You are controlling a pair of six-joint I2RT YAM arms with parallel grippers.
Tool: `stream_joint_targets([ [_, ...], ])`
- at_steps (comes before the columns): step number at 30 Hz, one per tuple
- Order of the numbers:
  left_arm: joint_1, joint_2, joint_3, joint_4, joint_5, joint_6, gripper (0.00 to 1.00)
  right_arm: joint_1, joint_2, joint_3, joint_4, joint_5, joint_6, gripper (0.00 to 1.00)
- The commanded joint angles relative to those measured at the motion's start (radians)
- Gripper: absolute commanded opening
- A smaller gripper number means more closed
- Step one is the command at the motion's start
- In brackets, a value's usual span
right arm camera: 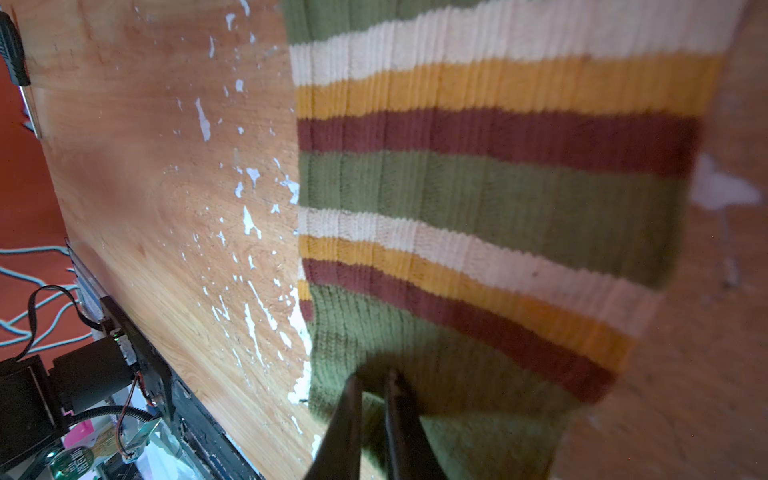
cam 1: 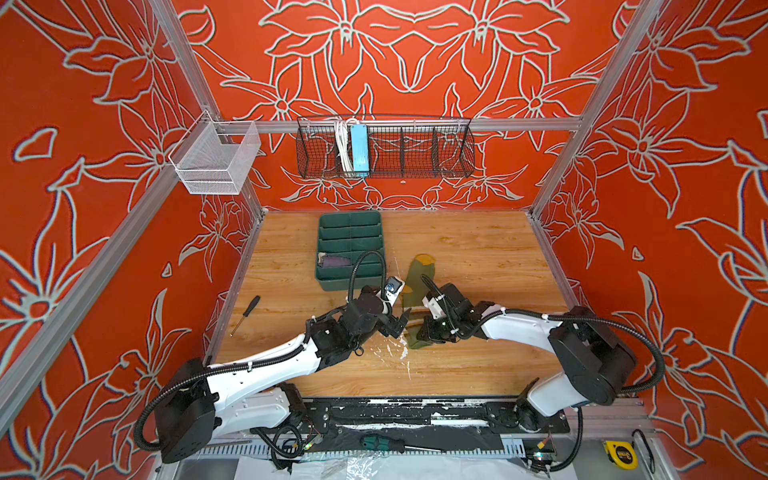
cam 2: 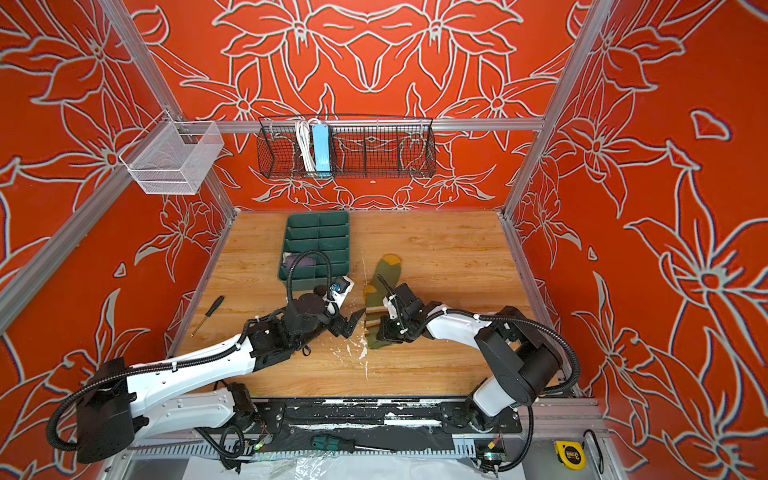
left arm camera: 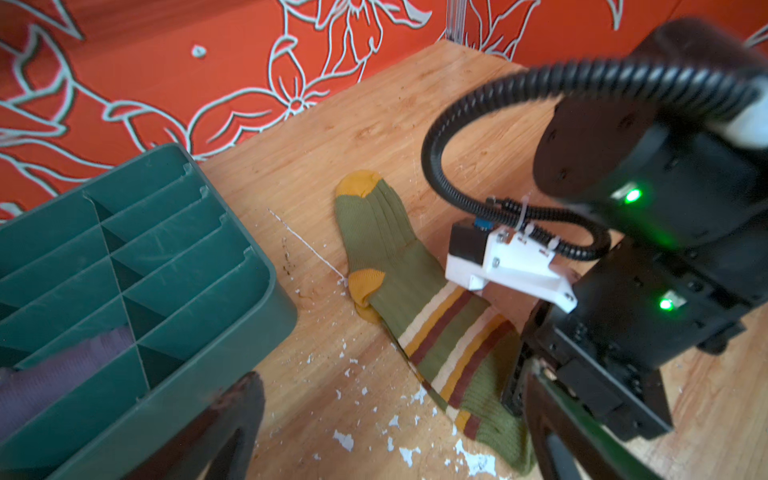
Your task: Roll the socks
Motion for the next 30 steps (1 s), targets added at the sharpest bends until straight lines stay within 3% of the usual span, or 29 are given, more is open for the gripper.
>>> stream_joint_targets([
  [1, 0.005, -0.020, -0.009, 0.017, 0.017, -0.025, 0.97, 0.021, -0.084, -0.056, -0.100, 0.041, 0.003, 0.15],
  [8, 0.006, -0.036, -0.031, 0.005, 0.014, 0.005, 0.98, 0.035, -0.255, -0.169, -0.078, 0.035, -0.016, 0.26],
  [15, 0.006, -0.062, 0.013, -0.081, 0.059, 0.095, 0.99, 0.036, -0.120, -0.063, -0.168, 0.051, -0.155, 0.29],
  [18, 0.006, -0.108, 0.058, -0.181, 0.172, 0.228, 0.98, 0.036, -0.232, -0.002, -0.255, 0.125, -0.317, 0.43],
  [21, 0.006, -0.200, 0.101, -0.294, 0.248, 0.401, 0.96, 0.036, -0.370, 0.034, -0.279, 0.326, -0.496, 0.51],
  [25, 0.006, -0.302, 0.124, -0.405, 0.224, 0.602, 0.95, 0.038, -0.521, -0.026, -0.066, 0.502, -0.667, 0.60],
  [28, 0.006, -0.341, 0.094, -0.414, 0.209, 0.678, 0.95, 0.038, -0.577, -0.126, 0.130, 0.477, -0.958, 0.65],
  [30, 0.006, -0.349, 0.068, -0.412, 0.225, 0.708, 0.95, 0.038, -0.574, -0.126, 0.075, 0.434, -1.184, 0.70],
])
